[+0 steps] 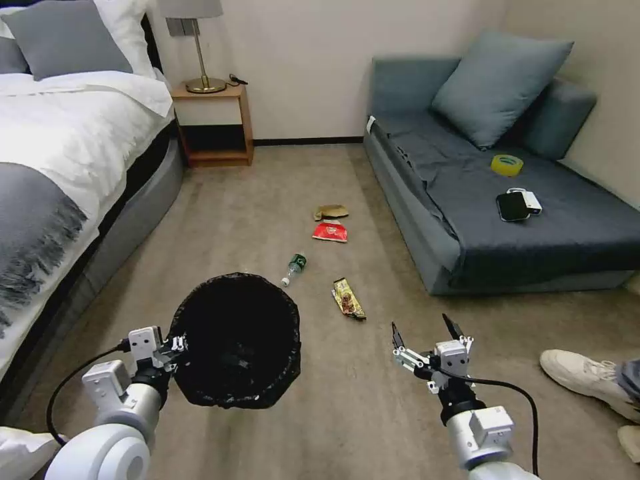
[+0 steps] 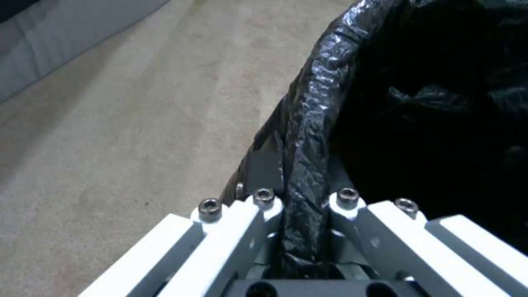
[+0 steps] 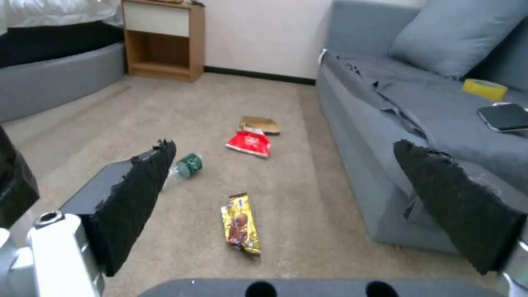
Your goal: Pick up the trash bin, then pick up the garbage on the floor and place it into the trash bin.
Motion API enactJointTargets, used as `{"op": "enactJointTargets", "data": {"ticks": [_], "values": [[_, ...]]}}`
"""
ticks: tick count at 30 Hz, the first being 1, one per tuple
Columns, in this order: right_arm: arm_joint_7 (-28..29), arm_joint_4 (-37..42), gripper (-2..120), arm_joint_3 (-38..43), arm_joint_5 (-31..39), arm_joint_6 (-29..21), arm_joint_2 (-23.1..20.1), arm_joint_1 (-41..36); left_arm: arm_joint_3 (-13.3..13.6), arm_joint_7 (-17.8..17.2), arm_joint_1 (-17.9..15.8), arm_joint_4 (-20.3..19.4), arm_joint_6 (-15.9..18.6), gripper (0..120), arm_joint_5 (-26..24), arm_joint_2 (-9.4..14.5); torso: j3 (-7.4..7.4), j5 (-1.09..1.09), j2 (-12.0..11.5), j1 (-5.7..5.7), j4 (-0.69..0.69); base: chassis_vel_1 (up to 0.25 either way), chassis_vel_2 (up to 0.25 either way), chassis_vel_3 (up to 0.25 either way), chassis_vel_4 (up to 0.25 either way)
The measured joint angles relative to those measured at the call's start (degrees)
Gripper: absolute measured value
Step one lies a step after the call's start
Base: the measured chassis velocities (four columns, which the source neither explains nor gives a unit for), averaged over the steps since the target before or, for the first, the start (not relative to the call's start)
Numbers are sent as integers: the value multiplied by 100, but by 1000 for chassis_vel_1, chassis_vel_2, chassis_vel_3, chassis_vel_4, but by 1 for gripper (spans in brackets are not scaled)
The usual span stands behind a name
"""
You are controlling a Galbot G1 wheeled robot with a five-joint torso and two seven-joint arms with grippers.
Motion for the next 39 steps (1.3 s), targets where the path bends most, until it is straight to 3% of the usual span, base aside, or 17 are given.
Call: {"op": "enactJointTargets", "data": {"ticks": [14, 39], "values": [[-425, -29, 100, 123, 121, 86, 15, -24, -37, -10, -54, -12, 0, 4, -69, -20, 0, 0, 0, 0, 0, 0, 0, 0, 0], [-447, -111, 100, 84, 176, 122, 12, 11, -115, -30, -52, -18, -69, 4, -61, -72, 0, 1, 0, 0, 0, -53, 53, 53, -52]]}}
